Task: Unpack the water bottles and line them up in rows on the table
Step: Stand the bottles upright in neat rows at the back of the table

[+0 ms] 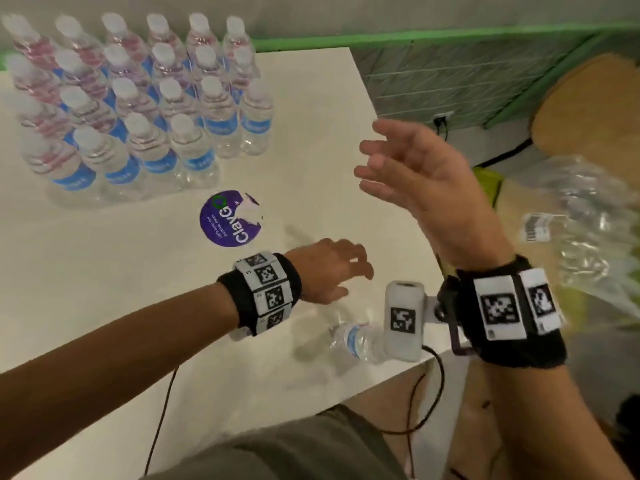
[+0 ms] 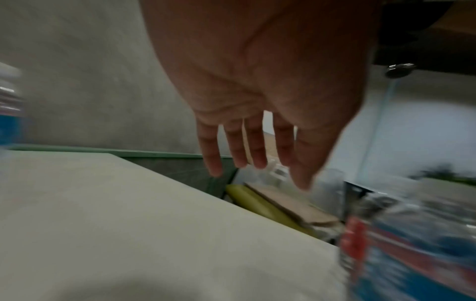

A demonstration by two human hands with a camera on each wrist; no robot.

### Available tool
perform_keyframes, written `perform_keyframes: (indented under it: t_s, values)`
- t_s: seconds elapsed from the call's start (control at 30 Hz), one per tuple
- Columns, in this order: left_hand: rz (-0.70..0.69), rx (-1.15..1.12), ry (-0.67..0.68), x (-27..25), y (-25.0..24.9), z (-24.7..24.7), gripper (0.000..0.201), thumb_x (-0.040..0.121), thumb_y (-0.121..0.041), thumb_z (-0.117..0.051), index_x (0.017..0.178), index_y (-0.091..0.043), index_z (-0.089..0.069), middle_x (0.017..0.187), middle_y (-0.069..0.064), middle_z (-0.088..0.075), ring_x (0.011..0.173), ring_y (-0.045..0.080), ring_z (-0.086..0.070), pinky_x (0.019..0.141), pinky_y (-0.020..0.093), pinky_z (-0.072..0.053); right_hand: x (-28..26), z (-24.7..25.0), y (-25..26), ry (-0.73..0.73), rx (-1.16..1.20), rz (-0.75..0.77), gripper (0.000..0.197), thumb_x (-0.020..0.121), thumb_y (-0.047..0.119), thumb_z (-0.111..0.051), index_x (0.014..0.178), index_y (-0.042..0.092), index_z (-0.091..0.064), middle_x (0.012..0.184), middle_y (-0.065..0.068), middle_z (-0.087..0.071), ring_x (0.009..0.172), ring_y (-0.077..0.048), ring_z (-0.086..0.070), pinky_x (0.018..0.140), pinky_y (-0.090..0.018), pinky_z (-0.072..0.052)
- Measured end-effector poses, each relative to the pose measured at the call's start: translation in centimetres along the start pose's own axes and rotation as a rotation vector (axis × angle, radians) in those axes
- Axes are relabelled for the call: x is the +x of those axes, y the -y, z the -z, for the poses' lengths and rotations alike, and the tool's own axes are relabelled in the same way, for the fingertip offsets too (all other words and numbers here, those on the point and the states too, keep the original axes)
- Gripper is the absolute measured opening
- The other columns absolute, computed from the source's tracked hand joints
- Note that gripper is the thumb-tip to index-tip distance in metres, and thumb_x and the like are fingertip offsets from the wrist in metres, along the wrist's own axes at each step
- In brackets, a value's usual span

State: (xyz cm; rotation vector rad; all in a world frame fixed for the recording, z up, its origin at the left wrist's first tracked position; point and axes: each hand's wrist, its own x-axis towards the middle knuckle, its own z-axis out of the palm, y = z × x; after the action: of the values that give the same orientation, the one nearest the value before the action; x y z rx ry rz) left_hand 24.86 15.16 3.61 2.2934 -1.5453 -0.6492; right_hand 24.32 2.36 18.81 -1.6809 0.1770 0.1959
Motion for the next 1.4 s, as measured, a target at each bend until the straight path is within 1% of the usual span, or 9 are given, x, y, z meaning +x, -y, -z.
perform_keyframes:
  t_s: [0.2,0.47,0.7,0.9,1.0,1.1,1.2,1.3,1.4]
  values:
    - [-0.073,-0.141,0.352,1.4,-6.7,-2.5,0.082,0.070,-0.046,-0.075,0.137,-0.031,-0.031,0.139,-0.004,-0.033,0.120,0.023,-0.044,0.094,0.042,-0.045,-9.8,4.8,-5.5,-0.029,-0.449,-0.239,0.035,0.086,0.015,-0.065,0.117,0.030,-0.058,0.119,0.011,-0.062,0.104,-0.006,-0.062,0.095,-0.030,-0.051]
    - [-0.022,-0.200,0.309,2.2,-7.2,-3.1,0.050,0.085,-0.037,-0.063,0.128,-0.021,-0.044,0.120,0.006,-0.048,0.104,0.026,-0.052,0.085,0.039,-0.044,-13.5,7.0,-12.7,0.090,-0.708,-0.596,0.043,0.074,0.022,-0.077,0.113,0.032,-0.062,0.120,0.008,-0.056,0.109,-0.011,-0.052,0.085,-0.026,-0.039]
    - [0.224,-0.387,0.094,1.5,-3.2,-1.3,0.044,0.079,-0.040,-0.069,0.116,-0.021,-0.055,0.105,-0.004,-0.054,0.096,0.016,-0.051,0.079,0.029,-0.039,-11.4,6.1,-13.5,-0.051,-0.819,-0.437,0.021,0.076,0.014,-0.072,0.096,0.019,-0.069,0.098,0.001,-0.059,0.085,-0.013,-0.053,0.066,-0.019,-0.036]
    - [0.446,-0.423,-0.084,-0.8,1.8,1.8,0.043,0.075,-0.046,-0.072,0.109,-0.021,-0.060,0.104,0.000,-0.062,0.091,0.019,-0.058,0.083,0.032,-0.048,-5.2,4.4,-11.6,0.029,-0.798,-0.302,0.024,0.076,0.015,-0.073,0.100,0.015,-0.071,0.089,0.001,-0.062,0.081,-0.015,-0.057,0.072,-0.023,-0.039]
    - [0.564,-0.368,-0.156,-2.1,4.3,3.0,0.050,0.075,-0.052,-0.069,0.114,-0.024,-0.060,0.102,0.001,-0.059,0.091,0.018,-0.055,0.084,0.032,-0.046,-0.7,2.6,-10.6,0.090,-0.837,-0.196,0.031,0.075,0.010,-0.074,0.105,0.015,-0.071,0.095,0.001,-0.062,0.088,-0.010,-0.052,0.076,-0.020,-0.037]
    - [0.678,-0.346,-0.240,-3.4,6.6,3.9,0.045,0.074,-0.056,-0.067,0.105,-0.023,-0.061,0.093,0.002,-0.056,0.093,0.023,-0.055,0.079,0.032,-0.044,3.6,0.8,-10.3,0.128,-0.817,-0.103,0.035,0.074,0.006,-0.073,0.107,0.016,-0.070,0.106,-0.002,-0.066,0.088,-0.010,-0.053,0.076,-0.020,-0.040]
    - [0.779,-0.342,-0.296,-4.7,8.5,4.3,0.051,0.074,-0.056,-0.067,0.113,-0.025,-0.056,0.107,0.007,-0.051,0.103,0.026,-0.051,0.089,0.040,-0.044,6.7,-0.4,-10.7,0.148,-0.740,-0.041,0.044,0.075,0.007,-0.072,0.117,0.018,-0.062,0.118,-0.003,-0.061,0.097,-0.014,-0.055,0.084,-0.024,-0.044]
    - [0.771,-0.343,-0.275,-5.6,9.2,4.7,0.064,0.073,-0.044,-0.074,0.128,-0.025,-0.046,0.125,0.008,-0.044,0.112,0.026,-0.047,0.095,0.037,-0.040,8.2,-0.7,-12.2,0.144,-0.655,-0.098,0.076,0.067,0.010,-0.081,0.133,0.019,-0.044,0.128,-0.006,-0.049,0.113,-0.019,-0.049,0.094,-0.029,-0.041]
    - [0.701,-0.311,-0.230,-6.1,9.7,4.8,0.064,0.073,-0.028,-0.077,0.128,-0.024,-0.045,0.127,0.003,-0.046,0.112,0.022,-0.049,0.093,0.033,-0.041,8.7,-1.5,-14.3,0.089,-0.558,-0.137,0.075,0.067,0.010,-0.082,0.130,0.018,-0.042,0.121,-0.006,-0.056,0.107,-0.021,-0.054,0.084,-0.026,-0.045]
